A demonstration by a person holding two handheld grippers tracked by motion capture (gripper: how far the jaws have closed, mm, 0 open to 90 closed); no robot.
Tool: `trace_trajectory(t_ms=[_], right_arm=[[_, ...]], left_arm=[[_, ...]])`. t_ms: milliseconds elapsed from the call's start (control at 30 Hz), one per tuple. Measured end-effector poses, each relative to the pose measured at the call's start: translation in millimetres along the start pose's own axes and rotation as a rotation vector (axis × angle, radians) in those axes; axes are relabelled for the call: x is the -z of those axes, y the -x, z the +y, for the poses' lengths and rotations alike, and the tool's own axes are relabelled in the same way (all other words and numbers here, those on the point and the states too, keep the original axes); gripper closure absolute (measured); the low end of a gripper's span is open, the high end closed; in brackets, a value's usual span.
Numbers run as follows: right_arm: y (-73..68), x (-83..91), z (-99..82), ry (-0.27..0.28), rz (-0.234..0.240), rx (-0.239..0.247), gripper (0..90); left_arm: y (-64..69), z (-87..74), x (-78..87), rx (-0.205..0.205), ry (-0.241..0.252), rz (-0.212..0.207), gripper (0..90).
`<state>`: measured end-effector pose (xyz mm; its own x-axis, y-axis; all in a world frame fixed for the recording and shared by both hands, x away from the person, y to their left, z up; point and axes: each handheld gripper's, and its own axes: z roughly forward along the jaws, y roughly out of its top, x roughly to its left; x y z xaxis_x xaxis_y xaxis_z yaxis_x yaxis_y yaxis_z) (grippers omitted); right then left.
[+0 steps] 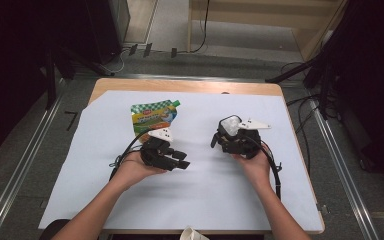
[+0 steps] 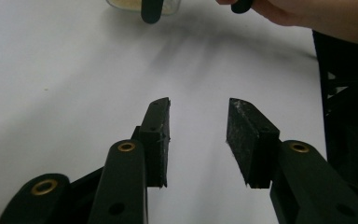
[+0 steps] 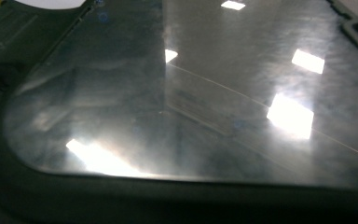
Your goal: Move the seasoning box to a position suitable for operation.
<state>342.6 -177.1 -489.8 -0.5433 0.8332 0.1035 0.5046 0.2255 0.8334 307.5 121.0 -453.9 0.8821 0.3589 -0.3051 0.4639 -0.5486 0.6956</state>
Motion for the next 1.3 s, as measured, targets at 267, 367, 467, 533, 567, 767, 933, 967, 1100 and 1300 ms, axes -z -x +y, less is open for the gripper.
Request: trace_trajectory(t_ms=[267,367,467,533,567,767,933,967,1100,1300], right_arm=[[-19.0,7.8,-8.1,-0.014,0.031,0.019,15.2],[-25.1,10.9,-10.8,-0.015,0.039,0.018,15.3],[-30.5,12.6,-13.1,-0.018,0.048,0.024,15.3],[-34.6,12.6,-14.8,-0.022,0.057,0.028,15.3],[-37.0,12.3,-15.4,-0.026,0.061,0.032,15.3],[-54.0,10.1,-18.9,-0.033,0.103,0.055,15.3],[-66.1,5.6,-20.5,-0.030,0.133,0.084,15.4],[-67.6,4.8,-21.1,-0.032,0.136,0.087,15.4],[-72.1,-0.5,-25.3,-0.052,0.154,0.100,15.4],[-79.7,-4.5,-31.7,-0.062,0.145,0.129,15.3]], left_arm=[[-7.7,4.6,-2.3,0.070,-0.026,-0.003,62.5],[-8.8,5.4,-0.2,0.056,-0.019,0.022,63.6],[-9.7,5.9,1.6,0.059,-0.015,0.029,63.4],[-10.1,6.0,2.5,0.056,-0.011,0.037,59.9],[-10.7,5.9,2.8,0.059,-0.004,0.031,57.0],[-10.8,5.9,4.2,0.054,0.009,0.031,54.7],[-9.9,6.0,3.9,0.052,0.005,0.035,54.6],[-9.8,6.0,4.1,0.052,0.006,0.036,54.5],[-9.8,5.9,3.8,0.052,0.004,0.035,54.3],[-9.6,5.7,2.6,0.040,-0.001,0.027,53.4]])
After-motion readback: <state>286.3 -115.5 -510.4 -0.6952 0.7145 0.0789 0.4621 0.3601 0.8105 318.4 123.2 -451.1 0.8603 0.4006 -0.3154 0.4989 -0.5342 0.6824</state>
